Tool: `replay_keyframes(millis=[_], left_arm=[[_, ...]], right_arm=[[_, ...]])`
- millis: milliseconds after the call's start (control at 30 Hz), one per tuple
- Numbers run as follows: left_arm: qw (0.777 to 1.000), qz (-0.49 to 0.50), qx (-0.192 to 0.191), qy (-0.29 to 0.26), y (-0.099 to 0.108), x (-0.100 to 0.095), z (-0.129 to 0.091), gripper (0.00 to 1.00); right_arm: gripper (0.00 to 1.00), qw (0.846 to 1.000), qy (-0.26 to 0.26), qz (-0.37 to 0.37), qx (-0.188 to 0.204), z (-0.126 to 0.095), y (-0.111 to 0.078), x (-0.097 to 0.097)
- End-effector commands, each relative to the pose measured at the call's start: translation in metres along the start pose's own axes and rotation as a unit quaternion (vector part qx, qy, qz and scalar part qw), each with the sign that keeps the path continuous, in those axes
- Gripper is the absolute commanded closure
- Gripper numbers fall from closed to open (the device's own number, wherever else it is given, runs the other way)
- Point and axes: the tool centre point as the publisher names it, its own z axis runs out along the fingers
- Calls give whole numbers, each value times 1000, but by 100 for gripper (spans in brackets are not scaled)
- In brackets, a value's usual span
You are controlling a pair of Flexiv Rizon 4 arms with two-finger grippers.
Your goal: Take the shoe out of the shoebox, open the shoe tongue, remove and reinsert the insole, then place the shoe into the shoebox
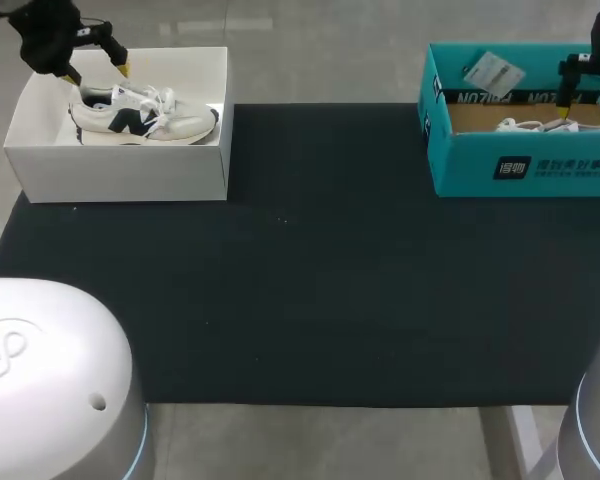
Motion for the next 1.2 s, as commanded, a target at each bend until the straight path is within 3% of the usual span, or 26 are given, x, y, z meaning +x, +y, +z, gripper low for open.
replay_keyframes(millis=[33, 367, 433, 500, 600, 800, 1200], left_arm=[[1000, 0, 2, 21, 2, -8, -1, 0], [1000, 0, 2, 21, 2, -8, -1, 0], [998, 19, -6, 54, 1, 2, 11, 0], [999, 13, 1, 53, 9, 13, 17, 0], [996, 23, -4, 81, 23, 33, 26, 0], [995, 13, 22, 95, 54, 71, 41, 0], [988, 39, 76, 130, 78, 115, 52, 0]], right_arm=[[0, 1000, 0, 1, -1, 0, -1, 0], [0, 1000, 0, 1, -1, 0, -1, 0], [0, 1000, 0, 1, -1, 0, -1, 0], [0, 1000, 0, 1, -1, 0, -1, 0], [0, 1000, 0, 1, -1, 0, -1, 0], [0, 1000, 0, 1, -1, 0, -1, 0], [0, 1000, 0, 1, -1, 0, -1, 0]])
